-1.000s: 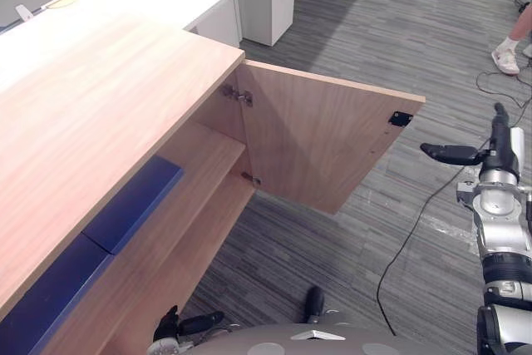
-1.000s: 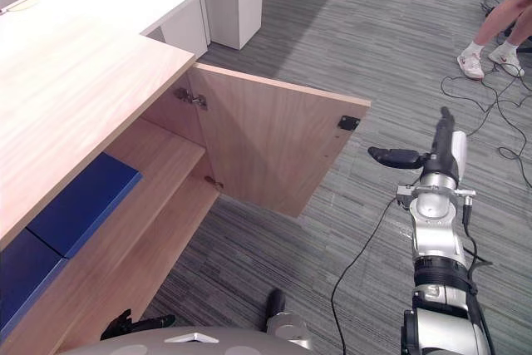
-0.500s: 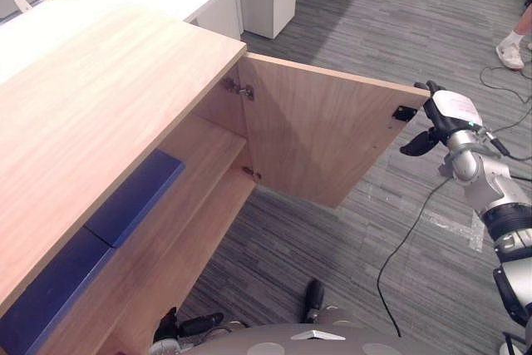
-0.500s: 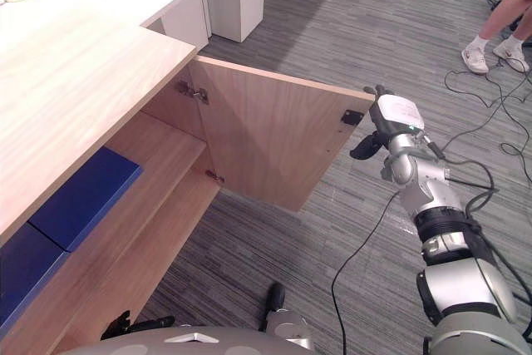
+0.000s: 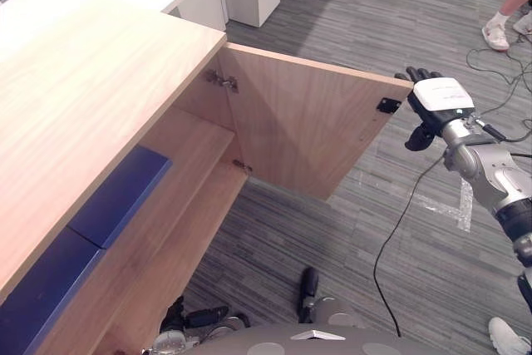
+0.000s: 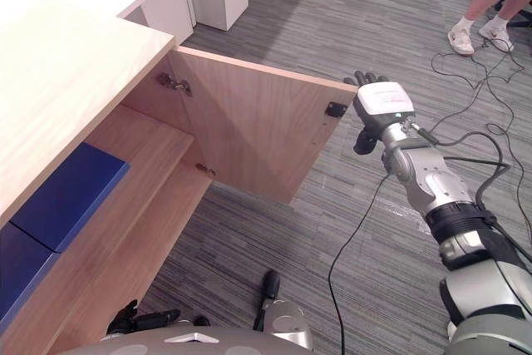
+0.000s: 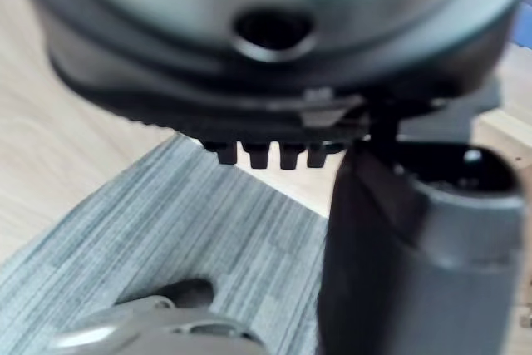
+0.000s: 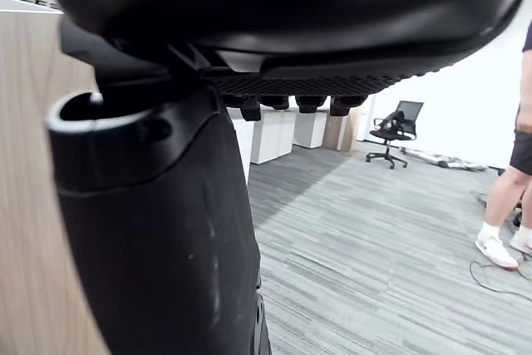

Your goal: Walk over to the cabinet, pick up the folder, carry it to the office cabinet, place the folder inside the office cabinet, then close the office cabinet door

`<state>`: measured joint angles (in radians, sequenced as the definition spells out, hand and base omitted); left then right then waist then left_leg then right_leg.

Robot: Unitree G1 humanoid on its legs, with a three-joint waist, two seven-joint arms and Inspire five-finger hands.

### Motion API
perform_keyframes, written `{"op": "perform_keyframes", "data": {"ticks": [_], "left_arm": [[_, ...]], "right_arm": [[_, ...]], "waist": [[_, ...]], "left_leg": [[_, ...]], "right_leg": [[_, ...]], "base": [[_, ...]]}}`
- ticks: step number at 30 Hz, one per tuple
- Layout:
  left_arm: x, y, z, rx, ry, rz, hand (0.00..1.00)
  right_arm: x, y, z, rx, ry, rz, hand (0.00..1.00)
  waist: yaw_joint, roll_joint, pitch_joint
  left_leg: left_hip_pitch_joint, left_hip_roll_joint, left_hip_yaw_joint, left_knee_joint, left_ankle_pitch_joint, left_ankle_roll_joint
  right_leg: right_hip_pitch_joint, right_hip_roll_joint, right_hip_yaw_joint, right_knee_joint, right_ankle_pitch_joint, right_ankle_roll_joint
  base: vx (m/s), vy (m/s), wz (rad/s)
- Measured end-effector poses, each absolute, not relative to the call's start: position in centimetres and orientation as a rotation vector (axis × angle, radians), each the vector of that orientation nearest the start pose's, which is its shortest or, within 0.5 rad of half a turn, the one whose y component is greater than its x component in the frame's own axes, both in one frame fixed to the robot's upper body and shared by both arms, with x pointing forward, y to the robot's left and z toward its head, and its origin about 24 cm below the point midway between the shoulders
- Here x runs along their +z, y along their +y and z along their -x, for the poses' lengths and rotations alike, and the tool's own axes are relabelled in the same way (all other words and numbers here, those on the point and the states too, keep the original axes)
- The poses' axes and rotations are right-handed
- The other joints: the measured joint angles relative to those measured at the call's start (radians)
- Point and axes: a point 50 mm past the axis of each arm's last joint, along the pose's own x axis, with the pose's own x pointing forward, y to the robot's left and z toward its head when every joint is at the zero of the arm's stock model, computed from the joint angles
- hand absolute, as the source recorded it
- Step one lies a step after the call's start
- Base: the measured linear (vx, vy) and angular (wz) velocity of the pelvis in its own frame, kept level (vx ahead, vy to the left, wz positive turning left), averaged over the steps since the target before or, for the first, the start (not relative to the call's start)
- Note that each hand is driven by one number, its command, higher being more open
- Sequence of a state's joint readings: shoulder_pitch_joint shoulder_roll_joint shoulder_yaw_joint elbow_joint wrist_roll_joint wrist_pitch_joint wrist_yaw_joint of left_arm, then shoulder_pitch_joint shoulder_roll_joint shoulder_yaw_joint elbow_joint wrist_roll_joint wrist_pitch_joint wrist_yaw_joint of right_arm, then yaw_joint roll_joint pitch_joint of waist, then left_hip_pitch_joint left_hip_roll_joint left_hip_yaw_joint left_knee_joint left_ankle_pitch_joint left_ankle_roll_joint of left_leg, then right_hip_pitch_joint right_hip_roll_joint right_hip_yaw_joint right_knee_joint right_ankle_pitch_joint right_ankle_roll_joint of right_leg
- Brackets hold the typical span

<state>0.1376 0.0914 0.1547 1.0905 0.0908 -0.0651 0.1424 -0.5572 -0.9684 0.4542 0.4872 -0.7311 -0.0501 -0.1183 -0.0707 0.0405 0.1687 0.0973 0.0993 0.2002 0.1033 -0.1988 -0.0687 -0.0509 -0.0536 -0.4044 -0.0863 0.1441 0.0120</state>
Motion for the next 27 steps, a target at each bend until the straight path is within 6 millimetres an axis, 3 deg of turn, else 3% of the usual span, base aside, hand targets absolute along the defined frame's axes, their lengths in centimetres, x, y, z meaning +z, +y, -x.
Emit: {"op": "perform_keyframes", "data": {"ticks": [3, 12, 14, 15, 16, 17, 18, 19, 21, 25, 27], "left_arm": [[-16.5, 21.3, -6.4, 0.276, 1.163, -0.174, 1.0], [-16.6, 21.7, -7.1, 0.293, 1.181, -0.203, 1.0], [-16.5, 21.9, -7.0, 0.3, 1.183, -0.214, 1.0], [-16.6, 21.7, -7.0, 0.297, 1.186, -0.218, 1.0], [-16.7, 21.1, -7.0, 0.289, 1.187, -0.214, 1.0], [-16.5, 21.8, -7.1, 0.299, 1.182, -0.229, 1.0], [-16.6, 21.7, -7.0, 0.301, 1.187, -0.228, 1.0], [-16.6, 21.7, -7.0, 0.301, 1.186, -0.229, 1.0], [-16.5, 21.6, -7.3, 0.301, 1.175, -0.227, 1.0], [-16.6, 21.6, -6.7, 0.312, 1.19, -0.226, 1.0], [-16.6, 21.7, -6.6, 0.321, 1.189, -0.224, 1.0]], "right_arm": [[13.7, -27.9, -32.2, 0.138, -0.12, 1.88, 1.0], [12.0, -22.6, -30.1, 0.423, -0.32, 1.904, 1.0], [10.9, -19.8, -28.8, 0.554, -0.417, 1.844, 1.0], [10.5, -19.1, -28.3, 0.593, -0.443, 1.82, 1.0], [9.8, -17.5, -27.1, 0.673, -0.495, 1.748, 1.0], [9.0, -15.5, -26.3, 0.752, -0.561, 1.675, 1.0], [8.3, -13.8, -25.6, 0.812, -0.608, 1.606, 1.0], [8.1, -12.9, -25.2, 0.837, -0.635, 1.569, 1.0], [8.1, -10.1, -24.0, 0.914, -0.742, 1.465, 1.0], [9.3, -6.9, -22.5, 1.02, -0.922, 1.36, 1.0], [9.7, -6.3, -22.4, 1.024, -0.964, 1.34, 1.0]], "waist": [[-0.018, 0.0, -0.001], [-0.015, -0.014, -0.007], [-0.008, -0.023, -0.015], [-0.003, -0.015, -0.023], [0.014, -0.002, -0.042], [0.018, -0.015, -0.05], [0.027, -0.013, -0.066], [0.036, -0.014, -0.075], [0.058, -0.015, -0.081], [0.082, -0.021, -0.087], [0.093, -0.029, -0.092]], "left_leg": [[0.002, 0.008, 0.003, 0.003, -0.001, -0.003], [0.004, 0.035, 0.028, 0.037, -0.005, -0.011], [-0.009, 0.047, 0.045, 0.05, -0.006, -0.011], [-0.015, 0.066, 0.047, 0.047, -0.007, -0.006], [-0.034, 0.094, 0.052, 0.048, -0.01, -0.024], [-0.04, 0.092, 0.041, 0.063, -0.005, -0.041], [-0.048, 0.107, 0.027, 0.062, 0.004, -0.043], [-0.053, 0.11, 0.02, 0.059, 0.01, -0.043], [-0.053, 0.117, 0.008, 0.032, 0.035, -0.045], [-0.052, 0.123, -0.024, -0.011, 0.062, -0.066], [-0.05, 0.123, -0.034, -0.027, 0.079, -0.074]], "right_leg": [[0.001, 0.009, 0.006, 0.0, -0.002, -0.002], [-0.006, 0.046, 0.055, 0.0, 0.005, -0.023], [-0.021, 0.062, 0.077, 0.0, -0.011, -0.013], [-0.027, 0.074, 0.073, 0.006, -0.027, 0.002], [-0.072, 0.08, 0.079, 0.108, -0.041, -0.077], [-0.062, 0.081, 0.099, 0.106, -0.072, -0.071], [-0.027, 0.102, 0.073, 0.031, -0.046, -0.049], [-0.018, 0.11, 0.068, 0.006, -0.036, -0.051], [-0.018, 0.114, 0.04, 0.002, -0.045, -0.065], [-0.017, 0.118, 0.003, 0.001, -0.053, -0.078], [-0.018, 0.118, -0.005, 0.001, -0.057, -0.082]], "base": [[0.0, 0.036, -0.08], [-0.05, 0.034, -0.2], [-0.09, -0.003, -0.28], [-0.04, -0.018, -0.3], [0.08, -0.013, -0.1], [0.09, -0.061, 0.09], [0.08, -0.079, 0.26], [0.0, -0.093, 0.22], [0.0, -0.011, 0.37], [0.01, 0.061, 0.37], [0.02, 0.143, 0.17]]}}
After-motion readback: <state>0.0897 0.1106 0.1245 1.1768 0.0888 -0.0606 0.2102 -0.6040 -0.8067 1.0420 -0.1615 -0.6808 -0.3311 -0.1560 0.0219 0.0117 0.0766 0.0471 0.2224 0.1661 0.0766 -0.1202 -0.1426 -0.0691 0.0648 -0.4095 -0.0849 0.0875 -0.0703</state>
